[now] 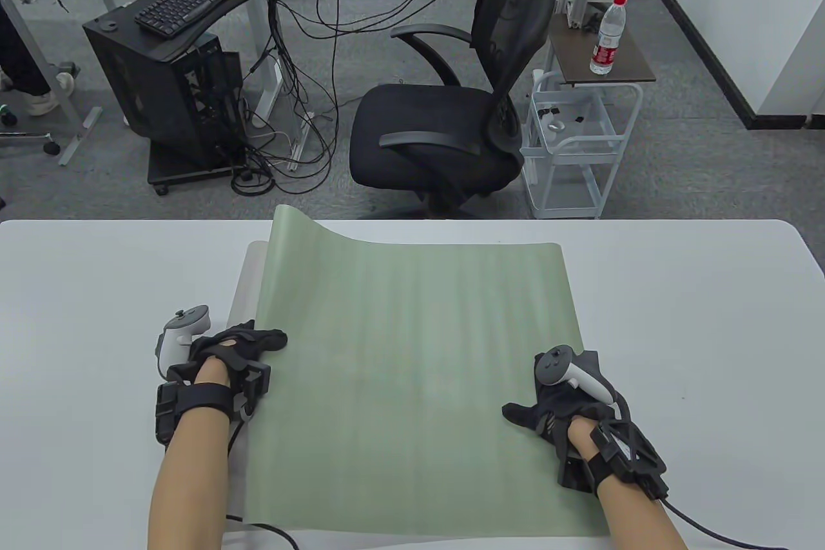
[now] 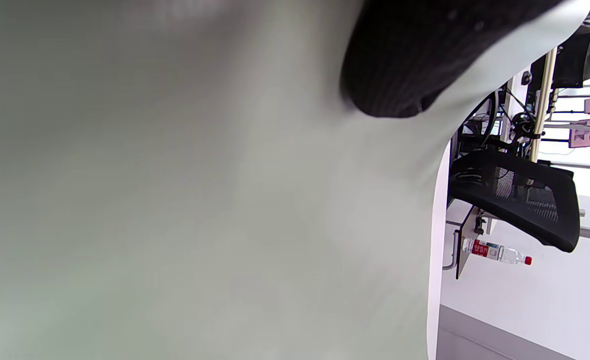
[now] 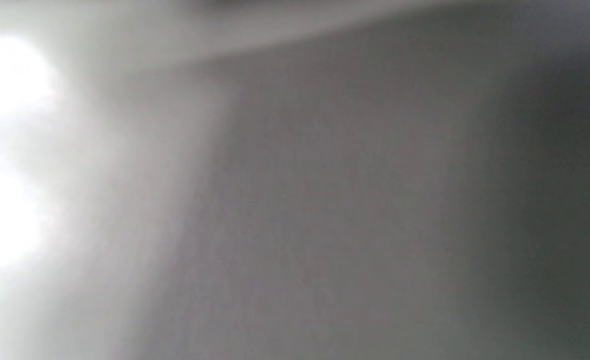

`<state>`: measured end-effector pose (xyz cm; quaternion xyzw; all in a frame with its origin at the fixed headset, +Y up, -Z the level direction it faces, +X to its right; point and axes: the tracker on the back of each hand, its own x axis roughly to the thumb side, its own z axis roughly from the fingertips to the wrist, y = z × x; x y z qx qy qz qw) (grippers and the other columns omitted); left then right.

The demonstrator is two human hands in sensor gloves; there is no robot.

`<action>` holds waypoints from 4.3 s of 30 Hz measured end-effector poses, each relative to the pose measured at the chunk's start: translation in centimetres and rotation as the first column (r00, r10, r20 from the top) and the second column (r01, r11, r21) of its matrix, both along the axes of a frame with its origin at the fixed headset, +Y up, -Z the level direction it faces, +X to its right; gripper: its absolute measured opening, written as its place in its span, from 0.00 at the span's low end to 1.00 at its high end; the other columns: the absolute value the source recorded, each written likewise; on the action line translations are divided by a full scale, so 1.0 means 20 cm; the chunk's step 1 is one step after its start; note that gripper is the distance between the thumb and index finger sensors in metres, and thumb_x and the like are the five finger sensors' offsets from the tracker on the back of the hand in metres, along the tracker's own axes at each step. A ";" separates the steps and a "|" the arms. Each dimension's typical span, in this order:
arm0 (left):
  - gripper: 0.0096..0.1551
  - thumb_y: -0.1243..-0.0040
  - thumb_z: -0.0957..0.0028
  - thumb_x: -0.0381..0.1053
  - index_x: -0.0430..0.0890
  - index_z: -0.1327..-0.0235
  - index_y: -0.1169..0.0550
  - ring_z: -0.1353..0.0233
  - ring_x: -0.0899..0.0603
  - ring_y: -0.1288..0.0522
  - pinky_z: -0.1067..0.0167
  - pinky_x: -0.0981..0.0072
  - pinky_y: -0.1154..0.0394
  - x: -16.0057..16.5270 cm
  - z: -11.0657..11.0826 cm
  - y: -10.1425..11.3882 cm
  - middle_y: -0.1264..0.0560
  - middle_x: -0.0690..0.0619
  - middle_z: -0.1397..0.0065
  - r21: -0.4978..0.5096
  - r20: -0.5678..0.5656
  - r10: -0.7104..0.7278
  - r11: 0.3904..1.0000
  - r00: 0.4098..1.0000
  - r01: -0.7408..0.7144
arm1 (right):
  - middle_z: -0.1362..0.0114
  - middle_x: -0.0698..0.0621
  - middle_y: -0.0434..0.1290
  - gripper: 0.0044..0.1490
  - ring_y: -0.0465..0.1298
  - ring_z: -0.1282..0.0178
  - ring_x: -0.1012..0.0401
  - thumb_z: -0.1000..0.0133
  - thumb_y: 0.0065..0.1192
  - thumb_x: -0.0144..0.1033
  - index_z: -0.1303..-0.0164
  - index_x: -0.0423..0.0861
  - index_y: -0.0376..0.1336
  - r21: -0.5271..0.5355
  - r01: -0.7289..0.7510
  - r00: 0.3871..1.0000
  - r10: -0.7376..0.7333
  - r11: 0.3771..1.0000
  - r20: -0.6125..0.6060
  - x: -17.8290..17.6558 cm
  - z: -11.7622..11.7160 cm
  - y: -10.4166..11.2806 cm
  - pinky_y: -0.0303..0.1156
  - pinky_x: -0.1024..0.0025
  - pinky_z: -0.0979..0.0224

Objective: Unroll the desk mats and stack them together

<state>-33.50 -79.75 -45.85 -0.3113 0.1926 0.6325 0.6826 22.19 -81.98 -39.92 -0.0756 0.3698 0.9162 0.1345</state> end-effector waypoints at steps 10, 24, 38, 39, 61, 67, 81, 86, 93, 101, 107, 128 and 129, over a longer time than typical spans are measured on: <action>0.37 0.32 0.53 0.48 0.47 0.34 0.38 0.49 0.46 0.15 0.50 0.55 0.15 -0.08 0.02 0.02 0.24 0.52 0.36 -0.003 -0.050 -0.060 0.998 0.997 0.060 | 0.35 0.57 0.02 0.66 0.04 0.36 0.51 0.61 0.41 0.80 0.44 0.63 0.08 0.001 -0.001 1.000 0.001 1.000 0.000 0.00 0.00 0.00 0.10 0.42 0.37; 0.38 0.29 0.53 0.47 0.49 0.35 0.40 0.48 0.47 0.16 0.50 0.58 0.15 -0.14 0.04 0.03 0.28 0.54 0.37 -0.002 -0.076 -0.118 0.993 0.990 0.118 | 0.35 0.57 0.02 0.66 0.05 0.35 0.51 0.61 0.41 0.80 0.44 0.63 0.08 0.004 -0.004 1.000 0.004 1.000 0.000 0.00 0.00 0.00 0.10 0.42 0.37; 0.37 0.33 0.53 0.42 0.51 0.39 0.44 0.42 0.44 0.16 0.50 0.61 0.15 -0.02 -0.01 0.12 0.33 0.53 0.30 0.056 -0.002 -0.430 0.901 0.903 0.429 | 0.35 0.57 0.02 0.66 0.05 0.35 0.51 0.61 0.41 0.80 0.44 0.63 0.08 0.007 -0.005 1.000 0.005 1.000 -0.001 0.00 0.00 0.00 0.11 0.42 0.37; 0.39 0.33 0.53 0.42 0.50 0.37 0.46 0.41 0.45 0.16 0.49 0.60 0.16 -0.02 -0.01 0.12 0.34 0.53 0.29 0.056 -0.001 -0.440 0.897 0.898 0.439 | 0.35 0.57 0.02 0.66 0.05 0.35 0.51 0.61 0.41 0.80 0.44 0.63 0.08 0.007 -0.005 1.000 0.005 1.000 -0.001 0.00 0.00 0.00 0.11 0.42 0.37; 0.60 0.33 0.53 0.45 0.59 0.36 0.66 0.40 0.41 0.21 0.48 0.55 0.20 0.22 -0.07 0.20 0.45 0.50 0.23 0.167 0.189 -0.886 0.453 0.423 0.875 | 0.35 0.56 0.02 0.66 0.05 0.35 0.51 0.61 0.41 0.80 0.43 0.63 0.08 0.017 -0.003 1.000 0.003 1.000 -0.003 0.00 0.00 0.00 0.11 0.41 0.37; 0.61 0.31 0.56 0.46 0.63 0.36 0.65 0.39 0.40 0.21 0.48 0.54 0.20 0.27 -0.11 0.21 0.50 0.47 0.21 0.199 0.250 -0.929 0.325 0.272 0.925 | 0.35 0.56 0.02 0.66 0.05 0.35 0.51 0.61 0.41 0.80 0.43 0.63 0.08 0.018 -0.001 1.000 0.001 1.000 -0.003 0.00 0.00 0.00 0.10 0.41 0.37; 0.47 0.40 0.56 0.58 0.71 0.34 0.55 0.36 0.38 0.24 0.45 0.54 0.23 0.18 -0.09 0.19 0.49 0.43 0.22 0.164 0.271 -0.941 0.251 0.201 0.954 | 0.35 0.56 0.02 0.66 0.05 0.35 0.51 0.61 0.40 0.80 0.43 0.63 0.08 0.018 -0.001 1.000 0.001 1.000 -0.004 0.00 0.00 -0.01 0.10 0.41 0.37; 0.44 0.41 0.57 0.59 0.71 0.34 0.52 0.35 0.37 0.25 0.45 0.53 0.23 0.19 -0.12 0.17 0.50 0.42 0.21 0.138 0.341 -0.923 0.234 0.175 0.963 | 0.35 0.56 0.02 0.66 0.05 0.35 0.51 0.61 0.40 0.80 0.43 0.63 0.08 0.014 -0.003 1.000 0.003 1.000 -0.003 0.00 0.00 -0.01 0.10 0.41 0.37; 0.39 0.40 0.58 0.58 0.69 0.33 0.43 0.39 0.39 0.25 0.46 0.55 0.23 0.14 -0.14 0.14 0.46 0.43 0.22 0.101 0.318 -0.925 0.252 0.209 0.962 | 0.35 0.56 0.02 0.66 0.05 0.35 0.51 0.61 0.40 0.80 0.44 0.63 0.08 0.011 -0.005 1.000 0.005 1.000 -0.002 0.00 0.00 -0.01 0.10 0.41 0.37; 0.35 0.33 0.58 0.54 0.64 0.37 0.34 0.40 0.44 0.23 0.46 0.57 0.22 0.07 0.01 0.15 0.41 0.46 0.25 0.161 0.191 -0.945 0.298 0.267 0.941 | 0.35 0.56 0.02 0.66 0.05 0.35 0.51 0.61 0.40 0.80 0.43 0.63 0.08 0.014 -0.007 1.000 0.007 1.000 -0.001 0.00 0.00 -0.01 0.11 0.41 0.36; 0.37 0.29 0.60 0.55 0.62 0.37 0.33 0.45 0.44 0.19 0.50 0.60 0.20 0.00 0.15 0.18 0.38 0.46 0.26 0.121 0.204 -0.910 0.391 0.362 0.913 | 0.35 0.56 0.02 0.66 0.05 0.35 0.51 0.61 0.40 0.80 0.43 0.63 0.08 0.021 -0.004 1.000 0.004 1.000 0.000 0.00 0.00 -0.01 0.10 0.41 0.36; 0.37 0.27 0.62 0.53 0.61 0.38 0.31 0.49 0.45 0.17 0.56 0.62 0.18 -0.01 0.54 0.27 0.35 0.45 0.28 0.140 0.310 -0.881 0.414 0.357 0.899 | 0.34 0.56 0.02 0.66 0.05 0.35 0.51 0.61 0.40 0.80 0.43 0.63 0.08 0.020 -0.010 1.000 0.010 1.000 0.000 0.00 0.00 -0.01 0.11 0.41 0.36; 0.37 0.27 0.62 0.53 0.61 0.37 0.31 0.49 0.45 0.17 0.56 0.62 0.17 -0.01 0.56 0.27 0.35 0.45 0.28 0.139 0.319 -0.878 0.416 0.357 0.898 | 0.34 0.56 0.03 0.66 0.05 0.35 0.51 0.61 0.40 0.80 0.43 0.63 0.08 0.020 -0.012 1.000 0.012 1.000 0.000 0.00 0.00 0.00 0.11 0.41 0.36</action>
